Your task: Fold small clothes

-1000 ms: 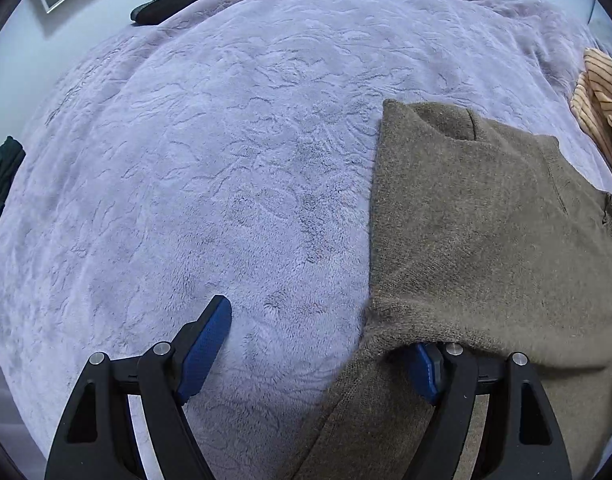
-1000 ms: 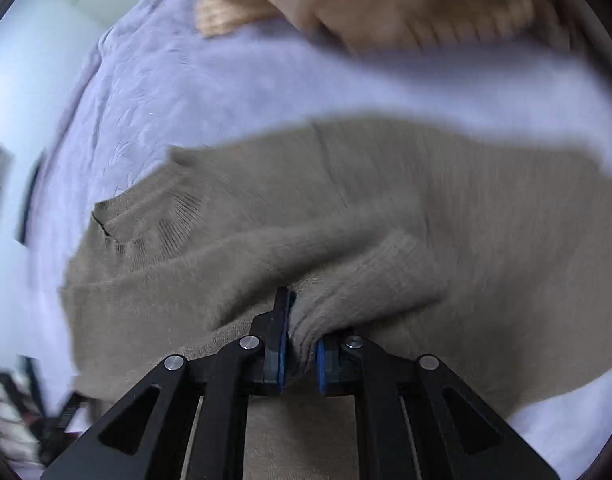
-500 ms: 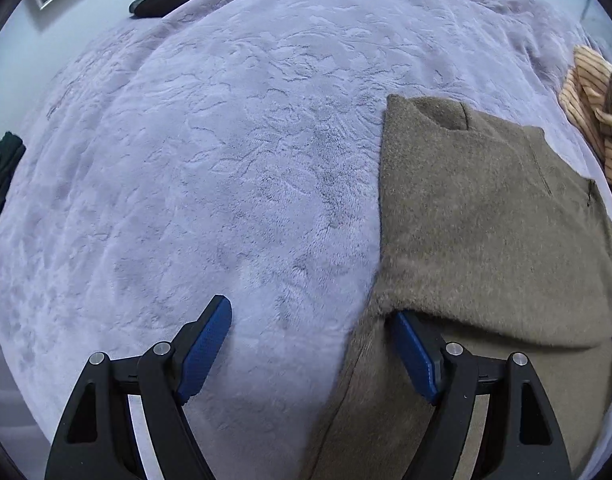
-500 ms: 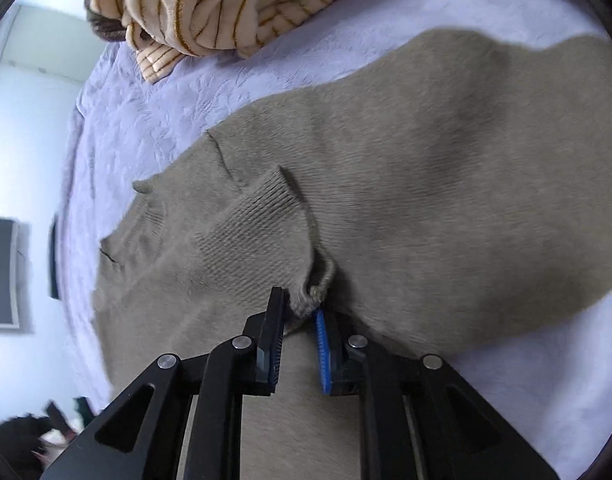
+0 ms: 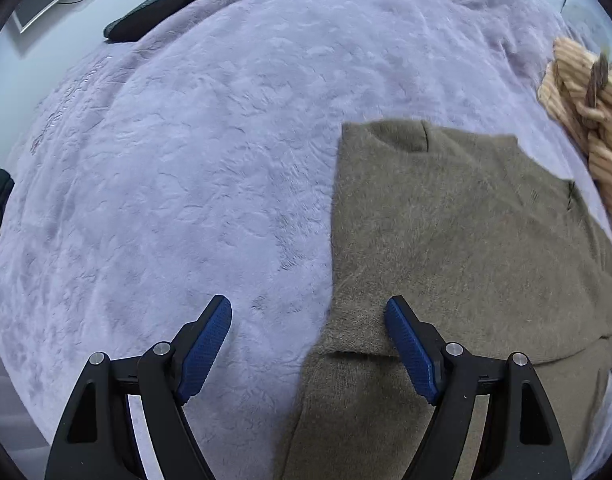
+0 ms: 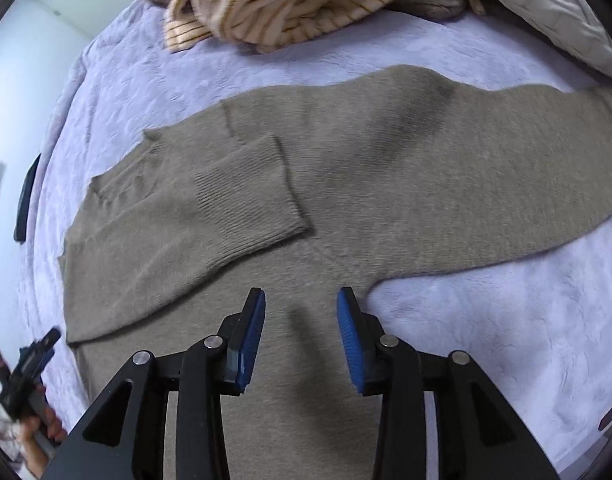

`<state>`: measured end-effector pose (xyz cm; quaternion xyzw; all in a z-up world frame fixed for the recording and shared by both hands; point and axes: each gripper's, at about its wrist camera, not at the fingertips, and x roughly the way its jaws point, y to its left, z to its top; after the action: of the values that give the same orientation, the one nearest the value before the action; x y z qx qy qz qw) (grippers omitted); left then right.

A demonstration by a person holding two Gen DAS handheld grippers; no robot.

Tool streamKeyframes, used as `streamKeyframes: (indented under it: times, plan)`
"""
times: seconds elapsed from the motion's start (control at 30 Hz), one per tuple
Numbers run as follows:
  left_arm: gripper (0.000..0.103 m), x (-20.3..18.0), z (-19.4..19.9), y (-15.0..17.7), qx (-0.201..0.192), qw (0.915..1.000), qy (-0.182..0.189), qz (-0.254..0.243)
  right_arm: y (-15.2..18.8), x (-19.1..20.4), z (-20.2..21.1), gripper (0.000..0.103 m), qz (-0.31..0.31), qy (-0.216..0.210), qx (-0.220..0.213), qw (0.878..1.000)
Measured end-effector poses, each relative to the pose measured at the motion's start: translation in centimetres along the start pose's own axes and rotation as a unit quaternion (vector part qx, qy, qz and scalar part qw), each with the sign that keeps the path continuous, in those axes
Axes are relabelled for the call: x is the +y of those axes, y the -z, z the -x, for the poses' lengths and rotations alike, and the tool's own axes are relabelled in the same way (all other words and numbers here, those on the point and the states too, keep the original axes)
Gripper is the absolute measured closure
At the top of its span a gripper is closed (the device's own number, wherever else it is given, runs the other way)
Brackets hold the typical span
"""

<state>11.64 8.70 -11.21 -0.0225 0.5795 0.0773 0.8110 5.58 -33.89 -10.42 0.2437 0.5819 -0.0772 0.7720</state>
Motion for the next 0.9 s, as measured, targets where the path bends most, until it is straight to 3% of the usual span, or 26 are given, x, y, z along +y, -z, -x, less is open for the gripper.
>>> streamKeyframes:
  times: [0.07,0.13,0.2,0.37,0.47,0.7,0.9]
  plan:
    - [0.022,-0.4,-1.6,1.0,0.019,0.9997,-0.012,-0.014,0.0,1.2,0.0,0.062,0.018,-0.004,-0.001,1.0]
    - [0.021,0.0,-1.8,2.4,0.012,0.9998,-0.004,-0.013,-0.3,2.1,-0.5,0.057,0.024,-0.013,0.001,1.0]
    - [0.013,0.7,-1.7,3.1,0.026,0.9995,-0.015,-0.007,0.1,2.0,-0.6,0.051,0.023,-0.016,0.005,1.0]
    - [0.013,1.4,-0.6,3.9,0.047,0.9986,-0.022,-0.005,2.0,0.3,-0.4,0.051,0.004,-0.017,0.024,1.0]
    - [0.013,0.5,0.3,4.2,0.055,0.9982,-0.008,-0.019,2.4,-0.9,-0.2,0.051,-0.016,-0.024,0.029,0.999]
    - [0.013,-5.3,2.2,5.7,0.079,0.9929,0.065,-0.062,2.6,-4.3,1.0,0.05,-0.061,-0.048,0.022,0.997]
    - [0.013,-12.8,3.3,6.8,0.086,0.9838,0.109,-0.114,2.0,-11.4,2.8,0.05,-0.153,-0.053,-0.017,0.987]
